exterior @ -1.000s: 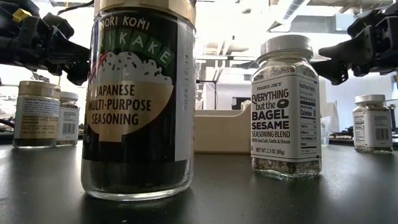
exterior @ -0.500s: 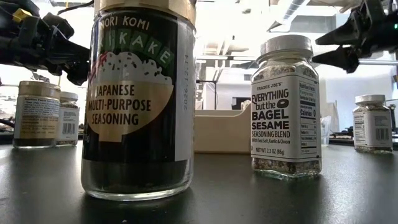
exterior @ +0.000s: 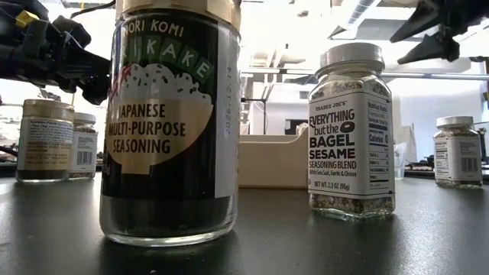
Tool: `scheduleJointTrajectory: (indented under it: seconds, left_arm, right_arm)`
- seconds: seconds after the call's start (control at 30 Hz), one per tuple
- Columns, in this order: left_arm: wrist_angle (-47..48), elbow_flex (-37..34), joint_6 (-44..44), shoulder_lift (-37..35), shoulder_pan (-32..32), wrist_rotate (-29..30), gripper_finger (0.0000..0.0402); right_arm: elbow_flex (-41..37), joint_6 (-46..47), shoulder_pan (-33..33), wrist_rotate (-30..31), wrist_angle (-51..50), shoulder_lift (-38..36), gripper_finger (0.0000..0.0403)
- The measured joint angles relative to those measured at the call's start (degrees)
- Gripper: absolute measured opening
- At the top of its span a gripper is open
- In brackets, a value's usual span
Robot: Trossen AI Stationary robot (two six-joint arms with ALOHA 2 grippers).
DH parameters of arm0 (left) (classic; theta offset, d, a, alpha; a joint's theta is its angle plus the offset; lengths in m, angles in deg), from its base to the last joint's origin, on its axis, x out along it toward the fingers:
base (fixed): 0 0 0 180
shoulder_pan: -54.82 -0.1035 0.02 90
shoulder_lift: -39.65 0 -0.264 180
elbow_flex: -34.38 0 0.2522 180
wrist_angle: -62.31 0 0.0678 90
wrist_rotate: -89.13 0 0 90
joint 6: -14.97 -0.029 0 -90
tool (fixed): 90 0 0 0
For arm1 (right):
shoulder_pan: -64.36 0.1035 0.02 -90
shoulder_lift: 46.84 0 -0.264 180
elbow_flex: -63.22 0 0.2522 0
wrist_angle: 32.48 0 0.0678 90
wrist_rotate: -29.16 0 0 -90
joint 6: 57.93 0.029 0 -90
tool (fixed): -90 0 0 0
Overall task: Sort spices by type
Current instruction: Put the white seasoning bottle into the transparent bin
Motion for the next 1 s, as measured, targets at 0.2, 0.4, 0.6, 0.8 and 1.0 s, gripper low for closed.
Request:
scheduleJointTrajectory:
  seconds: [0.2,0.4,0.6,0.8,1.0]
  left_arm:
    - [0.0,0.0,0.0,0.0,0.0,0.0,0.0334]
    - [0.0,0.0,0.0,0.0,0.0,0.0,0.0334]
    - [0.0,0.0,0.0,0.0,0.0,0.0,0.0334]
    - [0.0,0.0,0.0,0.0,0.0,0.0,0.0334]
    - [0.0,0.0,0.0,0.0,0.0,0.0,0.0334]
  right_arm:
    - [6.4,5.6,0.0,-0.3,-10.3,7.8,0.0330]
    - [8.6,3.4,0.0,-3.8,-19.1,11.8,0.0330]
    - [8.6,-6.0,0.8,-9.5,-20.6,13.6,0.0330]
    - [8.6,-15.4,2.0,-10.0,-20.8,15.0,0.0330]
    - [8.6,-23.0,2.5,-12.9,-27.4,18.2,0.0330]
